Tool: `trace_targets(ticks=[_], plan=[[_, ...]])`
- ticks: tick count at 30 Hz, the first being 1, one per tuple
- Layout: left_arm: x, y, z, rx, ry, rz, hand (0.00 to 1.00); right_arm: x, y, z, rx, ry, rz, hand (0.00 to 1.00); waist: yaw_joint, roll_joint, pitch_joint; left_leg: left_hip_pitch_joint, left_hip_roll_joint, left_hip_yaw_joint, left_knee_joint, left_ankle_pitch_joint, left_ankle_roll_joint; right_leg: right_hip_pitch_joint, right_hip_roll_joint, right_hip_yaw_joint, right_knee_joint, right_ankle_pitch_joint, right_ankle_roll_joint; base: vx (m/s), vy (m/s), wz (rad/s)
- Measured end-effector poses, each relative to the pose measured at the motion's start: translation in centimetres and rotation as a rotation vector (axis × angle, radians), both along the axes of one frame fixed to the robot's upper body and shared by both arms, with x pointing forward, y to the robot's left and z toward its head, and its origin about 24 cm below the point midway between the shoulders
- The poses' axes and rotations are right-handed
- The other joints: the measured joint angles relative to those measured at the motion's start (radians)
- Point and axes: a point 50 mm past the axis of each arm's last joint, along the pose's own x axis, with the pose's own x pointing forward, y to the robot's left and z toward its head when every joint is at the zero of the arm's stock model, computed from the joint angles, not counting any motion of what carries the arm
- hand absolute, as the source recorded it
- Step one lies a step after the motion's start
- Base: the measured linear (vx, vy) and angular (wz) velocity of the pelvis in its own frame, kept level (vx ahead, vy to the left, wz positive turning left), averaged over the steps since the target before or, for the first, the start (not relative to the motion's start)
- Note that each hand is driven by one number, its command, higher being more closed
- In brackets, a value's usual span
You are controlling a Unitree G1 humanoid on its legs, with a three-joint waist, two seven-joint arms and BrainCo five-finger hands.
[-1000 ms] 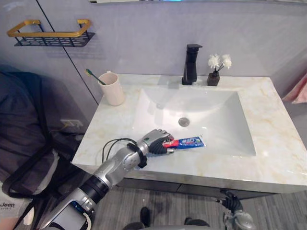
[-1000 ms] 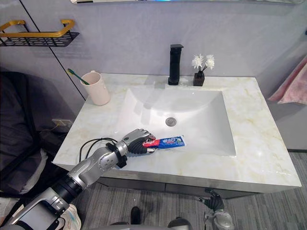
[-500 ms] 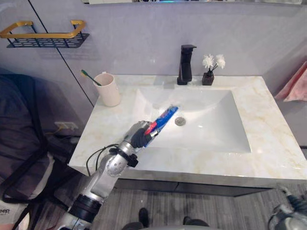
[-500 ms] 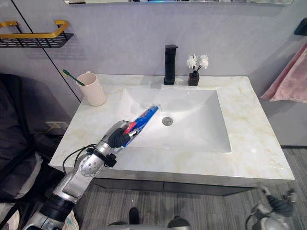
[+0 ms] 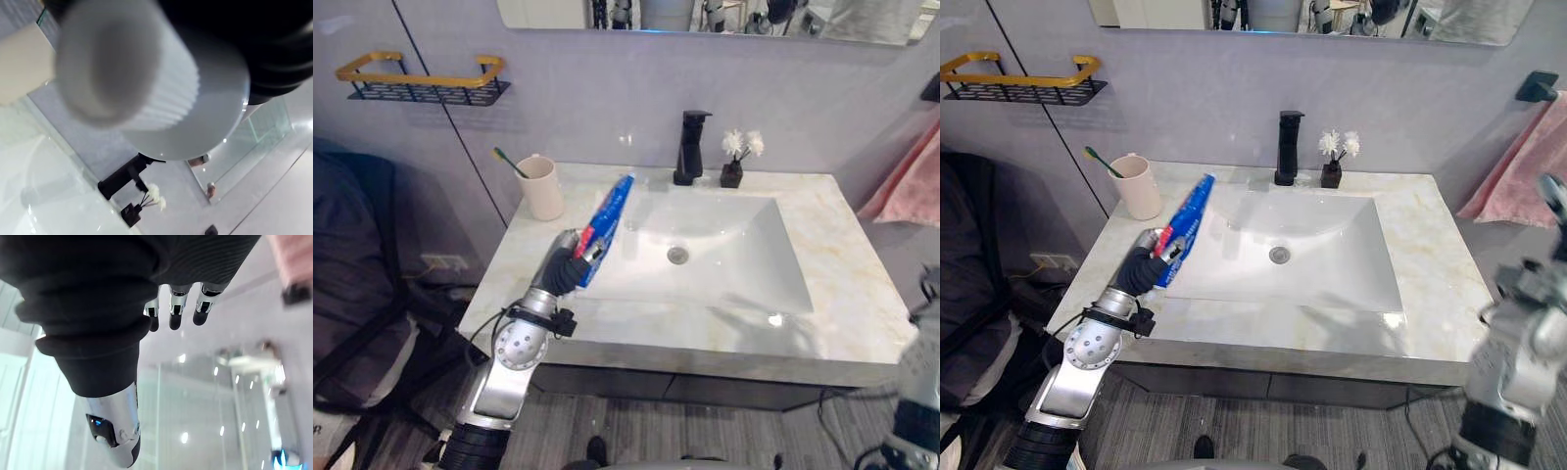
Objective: Organize washtable
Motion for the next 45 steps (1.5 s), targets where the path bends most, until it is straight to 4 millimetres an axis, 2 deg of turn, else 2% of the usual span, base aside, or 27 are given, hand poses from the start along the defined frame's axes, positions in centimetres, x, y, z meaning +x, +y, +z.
trace_targets(ticks=[2, 3, 6, 7, 9, 12, 18, 29, 36, 39, 40, 45], plan=[[-0.1, -0.1, 0.4, -0.022, -0.02, -0.001, 1.0, 1.1, 1.8, 0.5, -0.032, -0.011, 0.091, 0.0, 0.011, -0.002, -0.001, -0.001, -0.002, -0.003, 0.0, 0.001, 0.001, 0.0, -0.001, -0.003, 0.001, 0.0, 0.0, 0.01, -0.004, 0.08], [-0.1, -0.2, 0.8, -0.041, -0.047, -0.002, 1.0, 2.2, 3.9, 0.8, -0.072, -0.005, 0.188, 0.0, 0.029, -0.002, -0.001, -0.003, -0.008, -0.01, 0.0, 0.004, 0.004, 0.002, -0.006, -0.014, 0.002, 0.0, 0.0, 0.01, -0.002, 0.15], [-0.1, -0.4, 0.9, -0.069, -0.064, 0.012, 1.0, 3.6, 6.8, 0.2, -0.085, 0.042, 0.309, 0.0, 0.03, -0.002, -0.001, -0.004, -0.017, -0.028, 0.0, 0.007, 0.008, 0.009, -0.013, -0.041, 0.005, 0.0, 0.0, 0.0, -0.001, 0.22], [0.1, -0.7, 1.2, -0.084, -0.081, 0.011, 1.0, 4.3, 8.6, -0.7, -0.083, 0.084, 0.387, 0.0, 0.031, -0.002, -0.001, -0.005, -0.023, -0.037, 0.0, 0.01, 0.012, 0.013, -0.018, -0.051, 0.005, -0.001, 0.001, -0.02, 0.006, 0.18], [0.4, -1.1, 1.8, -0.105, -0.11, 0.005, 1.0, 4.8, 10.3, -1.7, -0.076, 0.134, 0.464, 0.0, 0.037, -0.002, -0.001, -0.006, -0.027, -0.042, 0.0, 0.012, 0.015, 0.013, -0.021, -0.056, 0.009, -0.001, 0.001, -0.03, 0.006, 0.12], [0.8, -1.9, 3.1, -0.139, -0.173, -0.002, 1.0, 5.6, 14.2, -4.1, -0.034, 0.235, 0.647, 0.0, 0.051, -0.001, -0.001, -0.009, -0.03, -0.053, -0.007, 0.013, 0.015, 0.009, -0.026, -0.071, 0.023, -0.009, -0.001, -0.06, -0.005, 0.11], [0.8, -2.8, 3.3, -0.151, -0.194, -0.009, 1.0, 6.1, 19.2, -7.7, 0.014, 0.403, 0.858, 0.0, 0.055, -0.001, -0.001, -0.02, -0.032, -0.055, -0.008, 0.025, 0.013, -0.004, -0.028, -0.084, 0.037, -0.015, -0.005, -0.06, -0.007, 0.08], [0.5, -5.5, 1.8, -0.05, -0.157, -0.089, 1.0, 5.5, 22.6, -9.5, 0.12, 0.497, 1.051, 0.0, 0.054, -0.001, -0.001, -0.025, -0.033, -0.055, -0.008, 0.029, 0.015, -0.01, -0.03, -0.083, 0.035, -0.015, -0.007, -0.01, -0.001, 0.0], [0.6, -6.7, -0.1, -0.017, -0.066, -0.131, 1.0, 5.6, 23.5, -9.3, 0.168, 0.501, 1.123, 0.0, 0.051, -0.001, -0.001, -0.037, -0.031, -0.055, -0.008, 0.043, 0.02, -0.021, -0.027, -0.081, 0.035, -0.005, -0.006, 0.0, 0.0, 0.0], [0.5, -7.1, -0.3, 0.005, -0.062, -0.146, 1.0, 5.9, 23.7, -9.4, 0.186, 0.515, 1.134, 0.0, 0.053, -0.001, 0.0, -0.036, -0.028, -0.054, -0.008, 0.045, 0.019, -0.022, -0.025, -0.081, 0.036, -0.005, -0.006, -0.03, -0.009, 0.01], [0.5, -7.2, -0.4, 0.009, -0.06, -0.152, 1.0, 5.9, 23.7, -9.4, 0.188, 0.515, 1.138, 1.0, 0.053, -0.001, 0.0, -0.036, -0.027, -0.054, -0.008, 0.046, 0.019, -0.022, -0.024, -0.081, 0.036, -0.005, -0.007, -0.05, -0.019, 0.0], [0.4, -7.4, -0.7, 0.012, -0.055, -0.161, 1.0, 6.0, 23.8, -9.2, 0.195, 0.511, 1.148, 1.0, 0.054, -0.001, 0.0, -0.042, -0.021, -0.054, -0.009, 0.046, 0.017, -0.027, -0.018, -0.08, 0.035, -0.007, -0.015, -0.04, -0.017, 0.0]])
